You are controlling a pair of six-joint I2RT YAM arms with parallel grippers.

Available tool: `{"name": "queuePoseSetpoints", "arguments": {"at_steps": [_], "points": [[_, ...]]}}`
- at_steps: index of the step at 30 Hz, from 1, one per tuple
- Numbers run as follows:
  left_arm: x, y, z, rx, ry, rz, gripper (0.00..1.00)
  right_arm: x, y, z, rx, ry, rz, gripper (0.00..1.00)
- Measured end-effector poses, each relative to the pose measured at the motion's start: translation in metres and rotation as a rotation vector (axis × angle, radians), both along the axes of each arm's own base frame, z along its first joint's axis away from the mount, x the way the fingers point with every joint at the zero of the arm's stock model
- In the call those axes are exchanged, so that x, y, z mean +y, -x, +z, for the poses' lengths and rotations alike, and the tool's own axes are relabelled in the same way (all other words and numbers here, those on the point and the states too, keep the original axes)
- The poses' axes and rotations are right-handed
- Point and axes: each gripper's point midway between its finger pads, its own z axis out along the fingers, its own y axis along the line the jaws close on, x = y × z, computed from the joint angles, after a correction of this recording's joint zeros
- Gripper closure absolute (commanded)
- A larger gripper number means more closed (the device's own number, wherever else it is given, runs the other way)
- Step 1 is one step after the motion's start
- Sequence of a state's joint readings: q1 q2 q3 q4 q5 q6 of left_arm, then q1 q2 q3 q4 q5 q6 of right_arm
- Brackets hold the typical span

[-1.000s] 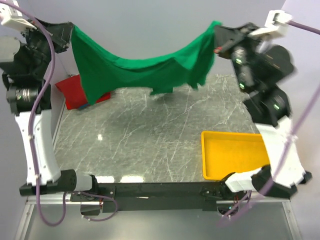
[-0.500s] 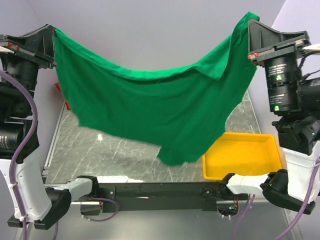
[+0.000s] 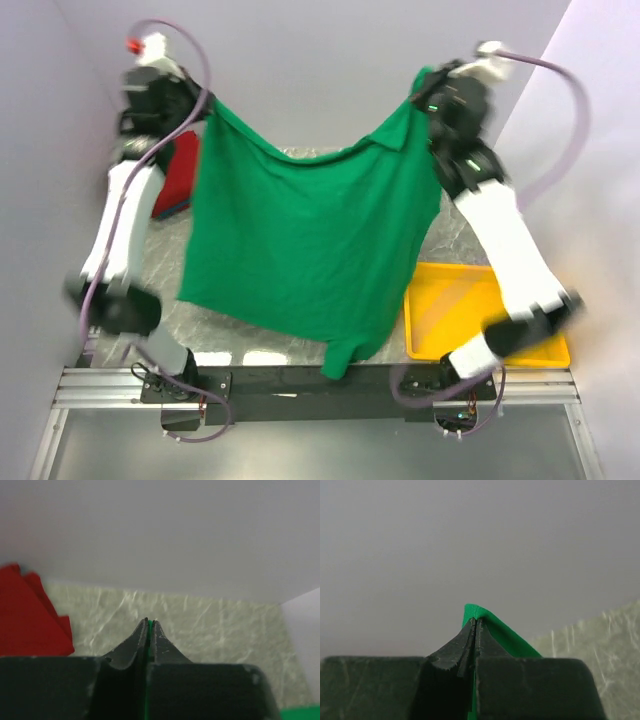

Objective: Fold and stack the t-shirts
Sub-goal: Flatten the tshirt out

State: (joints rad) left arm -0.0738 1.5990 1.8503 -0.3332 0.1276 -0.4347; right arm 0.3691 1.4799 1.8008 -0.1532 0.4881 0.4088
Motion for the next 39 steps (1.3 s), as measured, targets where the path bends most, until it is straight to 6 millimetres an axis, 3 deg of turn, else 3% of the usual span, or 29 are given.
{"name": "queuePoseSetpoints", "arguments": {"at_steps": [1, 3, 5, 7, 9, 10, 12, 15, 17, 21, 24, 26, 30, 33, 39], "points": [[-0.002, -0.022, -0.031, 0.063, -0.002, -0.011, 0.86, 0.003, -0.028, -0.029, 0.057, 0.006, 0.002, 1.00], [-0.006, -0.063, -0.091, 0.188, -0.003, -0.032, 0.44, 0.007, -0.084, -0.092, 0.184, 0.018, 0.009, 0.99], [-0.010, -0.102, -0.143, 0.278, 0.010, -0.041, 0.18, 0.012, -0.141, -0.156, 0.305, 0.004, 0.037, 0.65], [-0.012, -0.130, -0.192, 0.350, 0.025, -0.044, 0.10, 0.011, -0.190, -0.214, 0.407, -0.019, 0.063, 0.40], [-0.013, -0.136, -0.235, 0.433, 0.040, -0.047, 0.06, 0.009, -0.219, -0.268, 0.487, -0.042, 0.090, 0.22], [-0.013, -0.135, -0.247, 0.463, 0.048, -0.048, 0.05, 0.008, -0.223, -0.299, 0.552, -0.053, 0.107, 0.13], [-0.015, -0.128, -0.261, 0.506, 0.059, -0.060, 0.05, 0.000, -0.213, -0.354, 0.687, -0.068, 0.117, 0.12], [-0.020, -0.117, -0.253, 0.494, 0.067, -0.084, 0.05, -0.005, -0.171, -0.399, 0.837, -0.083, 0.135, 0.11], [-0.022, -0.098, -0.247, 0.496, 0.072, -0.101, 0.05, -0.003, -0.142, -0.404, 0.896, -0.086, 0.152, 0.10], [-0.025, -0.063, -0.240, 0.509, 0.078, -0.129, 0.06, 0.008, -0.106, -0.375, 0.892, -0.077, 0.200, 0.10], [-0.028, -0.049, -0.249, 0.541, 0.083, -0.153, 0.06, 0.021, -0.081, -0.355, 0.866, -0.064, 0.238, 0.12], [-0.029, -0.041, -0.264, 0.580, 0.085, -0.165, 0.07, 0.030, -0.068, -0.353, 0.866, -0.063, 0.268, 0.12], [-0.030, -0.020, -0.302, 0.695, 0.090, -0.173, 0.06, 0.048, -0.047, -0.379, 0.928, -0.072, 0.321, 0.14], [-0.032, -0.013, -0.317, 0.744, 0.092, -0.185, 0.07, 0.056, -0.031, -0.403, 1.003, -0.089, 0.342, 0.14], [-0.039, -0.004, -0.346, 0.804, 0.126, -0.223, 0.07, 0.060, -0.024, -0.427, 1.077, -0.130, 0.340, 0.14]]}}
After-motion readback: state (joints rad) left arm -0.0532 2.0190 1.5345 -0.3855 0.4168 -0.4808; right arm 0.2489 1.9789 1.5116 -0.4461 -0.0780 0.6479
